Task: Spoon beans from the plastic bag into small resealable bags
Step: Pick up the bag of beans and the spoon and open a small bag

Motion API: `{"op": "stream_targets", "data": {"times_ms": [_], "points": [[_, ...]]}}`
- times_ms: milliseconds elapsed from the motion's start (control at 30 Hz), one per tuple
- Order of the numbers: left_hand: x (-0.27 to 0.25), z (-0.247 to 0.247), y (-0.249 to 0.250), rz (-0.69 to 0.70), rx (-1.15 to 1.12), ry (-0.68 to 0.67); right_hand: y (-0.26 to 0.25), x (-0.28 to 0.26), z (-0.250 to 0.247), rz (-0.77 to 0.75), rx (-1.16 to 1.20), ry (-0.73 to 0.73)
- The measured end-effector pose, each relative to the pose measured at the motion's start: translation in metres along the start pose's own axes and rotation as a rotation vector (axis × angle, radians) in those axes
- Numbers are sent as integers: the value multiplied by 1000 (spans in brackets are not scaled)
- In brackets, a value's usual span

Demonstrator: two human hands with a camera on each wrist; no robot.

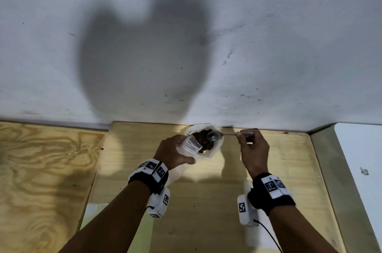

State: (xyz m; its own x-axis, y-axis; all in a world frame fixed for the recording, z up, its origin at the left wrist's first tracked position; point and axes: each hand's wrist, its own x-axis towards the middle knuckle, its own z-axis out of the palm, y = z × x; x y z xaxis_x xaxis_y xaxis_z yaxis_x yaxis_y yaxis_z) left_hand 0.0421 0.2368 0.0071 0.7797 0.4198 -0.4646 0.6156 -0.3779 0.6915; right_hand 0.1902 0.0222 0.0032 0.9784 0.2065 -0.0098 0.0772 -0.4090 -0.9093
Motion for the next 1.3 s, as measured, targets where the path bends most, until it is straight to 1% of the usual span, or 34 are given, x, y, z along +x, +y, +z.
{"op": "stream_targets", "data": {"times_ms": [100,167,333,433,500,700,967,1100,1200,1300], "points": [[3,-4,-1,33,40,-30,9,-7,19,-25,-10,33],[4,-6,-2,42,40,-50,15,-12,29,-1,-2,38],[5,-5,-4,56,25,-56,23,-24,46,209,48,22],[6,-2,-5,61,22,-37,26,-29,54,255,34,-25],[6,0,-7,70,29,-23,28,-32,57,295,65,-45],[5,2,-11,84,49,12,21,-25,45,452,251,31],[-1,5,-9,54,29,36,1,-14,5,393,389,54],[-5,10,-8,17,11,69,-10,-15,-9,328,423,7],[-8,13,-9,-1,-13,75,-19,-21,-8,278,402,-59],[-10,15,-9,-6,-28,91,-25,-27,0,208,306,-104]]}}
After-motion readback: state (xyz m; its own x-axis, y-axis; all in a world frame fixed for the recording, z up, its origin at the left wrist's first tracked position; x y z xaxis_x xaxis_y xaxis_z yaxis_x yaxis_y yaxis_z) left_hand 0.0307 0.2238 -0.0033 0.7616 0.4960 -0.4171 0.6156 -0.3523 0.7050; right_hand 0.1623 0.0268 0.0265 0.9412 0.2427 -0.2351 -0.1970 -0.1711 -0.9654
